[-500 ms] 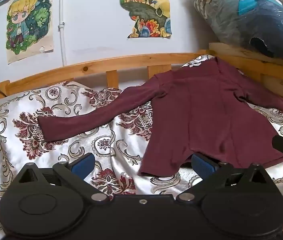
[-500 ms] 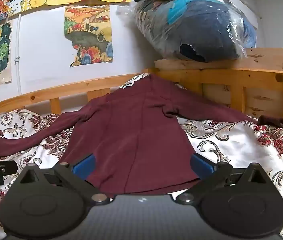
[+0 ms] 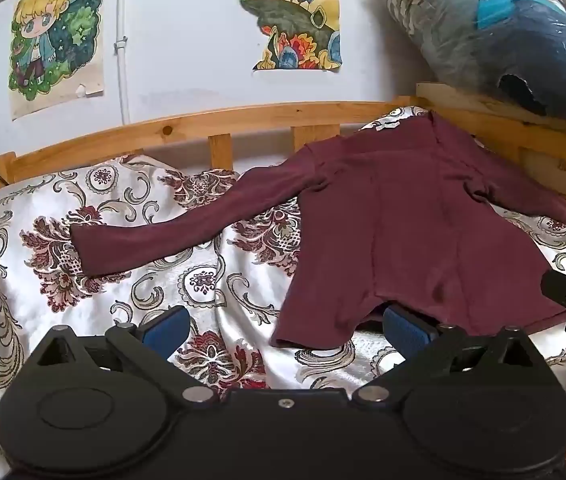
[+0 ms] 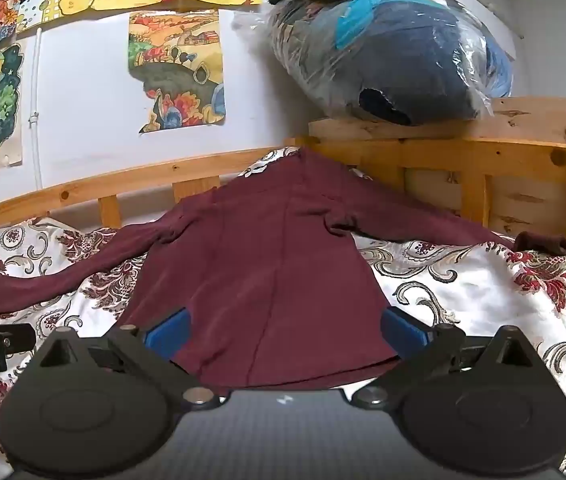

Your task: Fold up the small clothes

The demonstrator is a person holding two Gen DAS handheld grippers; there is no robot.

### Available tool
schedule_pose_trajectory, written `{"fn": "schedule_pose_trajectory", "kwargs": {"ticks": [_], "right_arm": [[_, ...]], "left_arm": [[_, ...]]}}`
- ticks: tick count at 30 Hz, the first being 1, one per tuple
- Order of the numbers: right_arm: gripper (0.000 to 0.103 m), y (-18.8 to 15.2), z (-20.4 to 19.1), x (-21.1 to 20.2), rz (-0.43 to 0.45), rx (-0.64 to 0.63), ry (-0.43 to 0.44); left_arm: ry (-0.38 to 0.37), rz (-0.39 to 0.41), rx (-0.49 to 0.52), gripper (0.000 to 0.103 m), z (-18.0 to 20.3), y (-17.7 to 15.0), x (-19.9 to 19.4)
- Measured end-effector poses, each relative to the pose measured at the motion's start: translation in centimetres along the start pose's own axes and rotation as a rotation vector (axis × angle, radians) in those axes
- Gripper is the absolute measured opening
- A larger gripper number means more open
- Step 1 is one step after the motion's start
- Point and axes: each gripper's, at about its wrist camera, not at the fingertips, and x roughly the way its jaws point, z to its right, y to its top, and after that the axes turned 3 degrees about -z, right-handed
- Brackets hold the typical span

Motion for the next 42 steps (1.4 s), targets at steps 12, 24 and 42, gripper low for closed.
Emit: {"fn": "schedule_pose_trajectory", "kwargs": {"ticks": [12,24,42], "right_arm": [[0.103,0.12,-0.13,0.41,-0.004,-0.002,-0.007],[0.103,0.09,0.1,0.37,-0.001,0.002,-0.013],[0.103,0.09,0.09,0.36,-0.001,0.002,-0.014]], "left_arm": [[-0.006,-0.002,0.001,0.102,0.08,-0.1,0.03],[-0.007,-0.004,0.002,0.102,0.16,-0.1,0.04],[-0.007,-0.004,0.001,0.102,0.26,-0.02,0.06]]}}
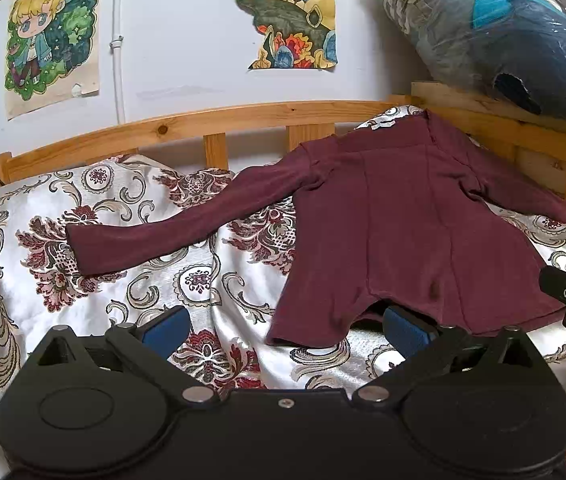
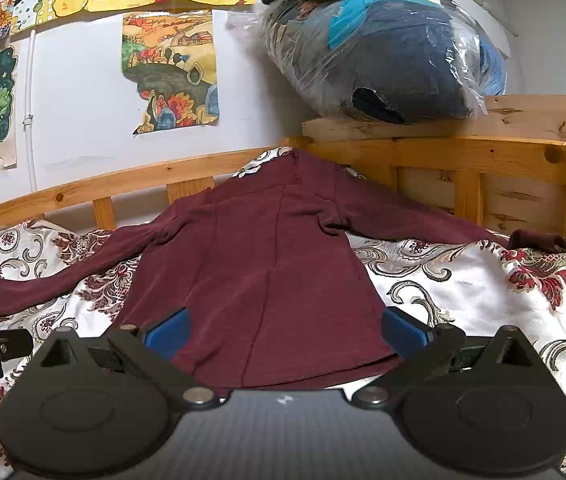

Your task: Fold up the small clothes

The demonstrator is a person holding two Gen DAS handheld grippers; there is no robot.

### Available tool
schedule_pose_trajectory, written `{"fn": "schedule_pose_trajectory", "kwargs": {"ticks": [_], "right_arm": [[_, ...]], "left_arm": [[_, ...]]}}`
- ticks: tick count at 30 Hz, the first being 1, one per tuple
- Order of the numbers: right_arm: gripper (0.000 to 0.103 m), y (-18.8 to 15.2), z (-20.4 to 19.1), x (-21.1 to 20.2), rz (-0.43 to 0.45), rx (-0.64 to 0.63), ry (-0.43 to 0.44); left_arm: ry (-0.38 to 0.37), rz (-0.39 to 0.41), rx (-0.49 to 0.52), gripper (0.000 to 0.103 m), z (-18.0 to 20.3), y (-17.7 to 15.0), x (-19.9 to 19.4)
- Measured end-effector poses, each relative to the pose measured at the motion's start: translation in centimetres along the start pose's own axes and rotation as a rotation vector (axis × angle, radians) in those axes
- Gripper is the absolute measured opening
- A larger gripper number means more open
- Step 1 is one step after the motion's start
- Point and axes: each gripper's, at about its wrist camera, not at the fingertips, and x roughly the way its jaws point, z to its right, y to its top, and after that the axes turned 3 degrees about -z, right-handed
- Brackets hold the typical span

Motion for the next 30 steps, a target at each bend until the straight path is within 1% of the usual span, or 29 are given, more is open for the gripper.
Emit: {"fn": "schedule_pose_trajectory", "kwargs": {"ticks": [21,30], "right_arm": [[0.103,-0.01,0.03,0.0,-0.002,0.0,0.0],[0.103,-0.06,0.06,0.0,-0.002,-0.004,-0.013]], "left_arm": [[-0.001,0.0,0.001,0.102,-0.06,-0.03,0.01],[-0.001,-0.016,0.01,0.102,0.4,-0.22,0.23]]}}
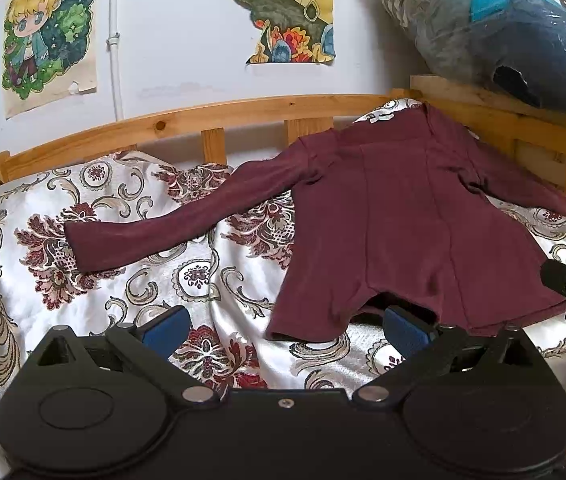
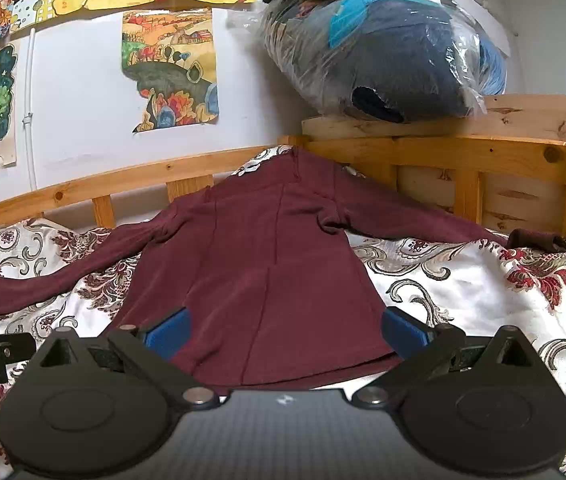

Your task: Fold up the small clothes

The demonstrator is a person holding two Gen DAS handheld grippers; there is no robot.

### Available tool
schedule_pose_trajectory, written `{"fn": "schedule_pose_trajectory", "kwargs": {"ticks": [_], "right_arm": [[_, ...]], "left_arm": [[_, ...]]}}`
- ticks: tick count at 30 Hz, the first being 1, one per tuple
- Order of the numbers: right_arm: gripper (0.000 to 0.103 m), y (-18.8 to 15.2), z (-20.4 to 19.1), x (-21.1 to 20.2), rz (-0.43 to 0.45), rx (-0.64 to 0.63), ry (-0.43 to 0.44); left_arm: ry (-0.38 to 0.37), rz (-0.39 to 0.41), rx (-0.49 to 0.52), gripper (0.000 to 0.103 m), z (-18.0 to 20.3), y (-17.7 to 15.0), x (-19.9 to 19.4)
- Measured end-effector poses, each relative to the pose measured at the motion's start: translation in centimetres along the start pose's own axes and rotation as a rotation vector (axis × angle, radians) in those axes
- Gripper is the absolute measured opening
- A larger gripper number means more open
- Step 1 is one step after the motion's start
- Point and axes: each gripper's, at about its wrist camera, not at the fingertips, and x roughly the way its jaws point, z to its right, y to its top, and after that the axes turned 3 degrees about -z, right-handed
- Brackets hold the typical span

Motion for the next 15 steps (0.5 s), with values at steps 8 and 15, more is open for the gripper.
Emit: {"fn": "schedule_pose_trajectory", "kwargs": {"ticks": [8,15], "right_arm": [[0.103,0.5,0.2,0.4,-0.048,0.006,-0.105],[0.103,4.1,5.8,1.0,-0.017,0.125,-0.295]], "left_arm": [[0.023,-0.049,0.011,0.102,0.4,0.4,1.4],[-0.021,-0.042,0.037,0.102,1.8,5.8,3.6]]}}
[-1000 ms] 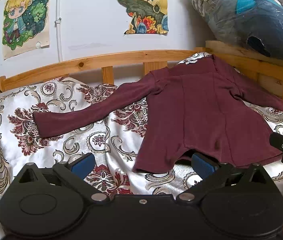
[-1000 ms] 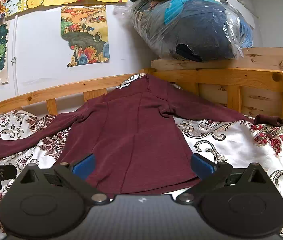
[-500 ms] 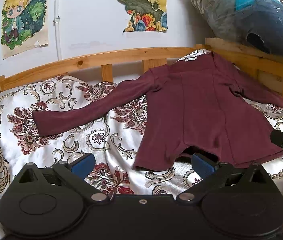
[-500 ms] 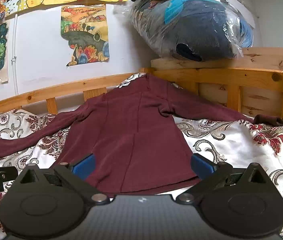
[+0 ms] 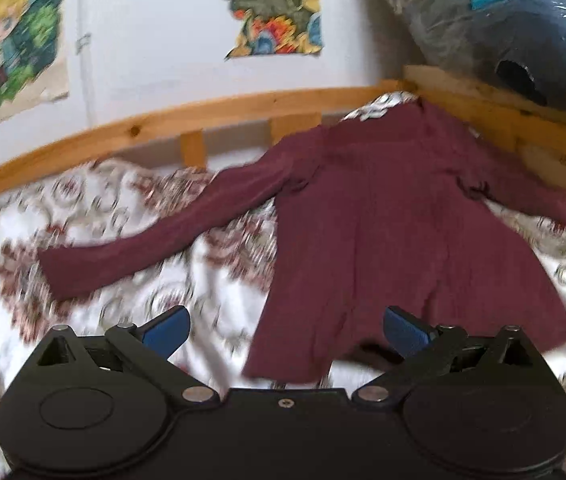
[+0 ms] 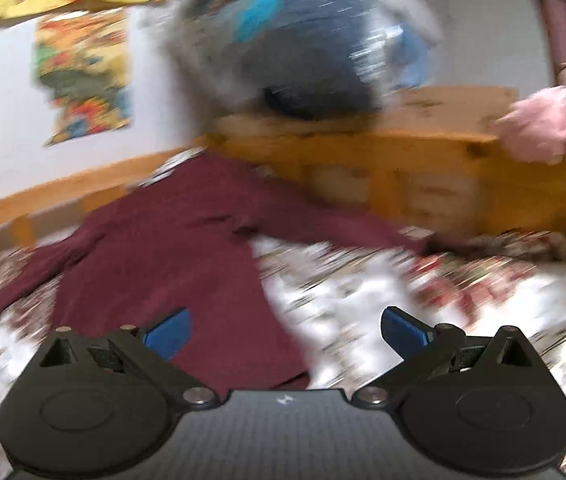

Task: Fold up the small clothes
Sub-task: 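Reach the right gripper to a maroon sleeve cuff and close on it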

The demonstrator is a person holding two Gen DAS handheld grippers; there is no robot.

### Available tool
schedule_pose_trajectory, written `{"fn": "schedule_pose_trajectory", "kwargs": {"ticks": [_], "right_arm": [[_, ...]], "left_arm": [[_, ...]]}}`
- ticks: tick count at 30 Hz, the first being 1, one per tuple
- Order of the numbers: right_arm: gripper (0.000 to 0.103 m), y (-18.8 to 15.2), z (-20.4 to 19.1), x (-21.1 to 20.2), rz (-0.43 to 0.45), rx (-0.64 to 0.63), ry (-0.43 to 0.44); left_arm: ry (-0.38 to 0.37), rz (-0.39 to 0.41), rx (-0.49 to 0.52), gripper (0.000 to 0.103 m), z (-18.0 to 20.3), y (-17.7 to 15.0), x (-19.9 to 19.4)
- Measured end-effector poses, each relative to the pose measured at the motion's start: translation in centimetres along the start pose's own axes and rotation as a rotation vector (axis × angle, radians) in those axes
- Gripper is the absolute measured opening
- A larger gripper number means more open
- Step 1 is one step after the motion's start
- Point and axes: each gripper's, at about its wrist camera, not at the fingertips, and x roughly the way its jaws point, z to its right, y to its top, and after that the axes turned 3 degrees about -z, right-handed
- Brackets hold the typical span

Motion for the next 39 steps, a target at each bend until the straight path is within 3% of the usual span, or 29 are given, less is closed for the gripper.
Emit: {"fn": "schedule_pose_trajectory", "kwargs": {"ticks": [4,9,13,16,19,21,24,26,28,31,35,39], "right_arm": [[0.103,2.5,3.6,2.7,-0.033,0.112,-0.103],[0.103,3.6,8.7,5.4,-0.054,0.354,-0.043],[0.099,4.2,9.3,8.0,-0.065,0.405,-0.06],[0.089,4.5,9.4,9.6,-0.078,0.462,-0.166],[0.087,4.6,9.6,10.9,-0.068,0.541,-0.249],[0.086,4.8,9.7,11.6,-0.058,0.58,-0.311],[0.084,5.1,10.5,12.1,-0.038,0.697,-0.37],[0.076,5.1,11.1,12.2,-0.024,0.774,-0.412],[0.043,5.1,11.5,12.4,-0.032,0.803,-0.472],[0.015,4.9,12.1,13.2,-0.055,0.804,-0.495],[0.01,5.5,11.5,13.1,-0.013,0.72,-0.452],[0.009,8.1,8.1,12.6,0.133,0.513,-0.333]], "left_arm": [[-0.01,0.018,0.07,0.102,2.0,3.9,1.3],[-0.054,-0.009,0.106,0.102,5.0,6.7,4.1],[-0.103,-0.032,0.131,0.102,7.4,6.8,7.3],[-0.107,-0.064,0.105,0.102,8.3,6.0,9.6],[-0.152,-0.105,0.028,0.102,8.3,5.4,11.4],[-0.178,-0.131,0.033,0.102,8.3,5.1,12.3],[-0.156,-0.135,0.073,0.102,7.9,4.8,13.1],[-0.152,-0.133,0.073,0.102,7.3,4.8,13.1],[-0.156,-0.131,0.062,0.102,6.7,4.9,13.0],[-0.15,-0.124,0.057,0.102,6.0,5.2,12.8],[-0.131,-0.104,0.051,0.102,5.1,5.7,12.4],[-0.114,-0.097,0.026,0.102,3.9,6.4,12.3]]}}
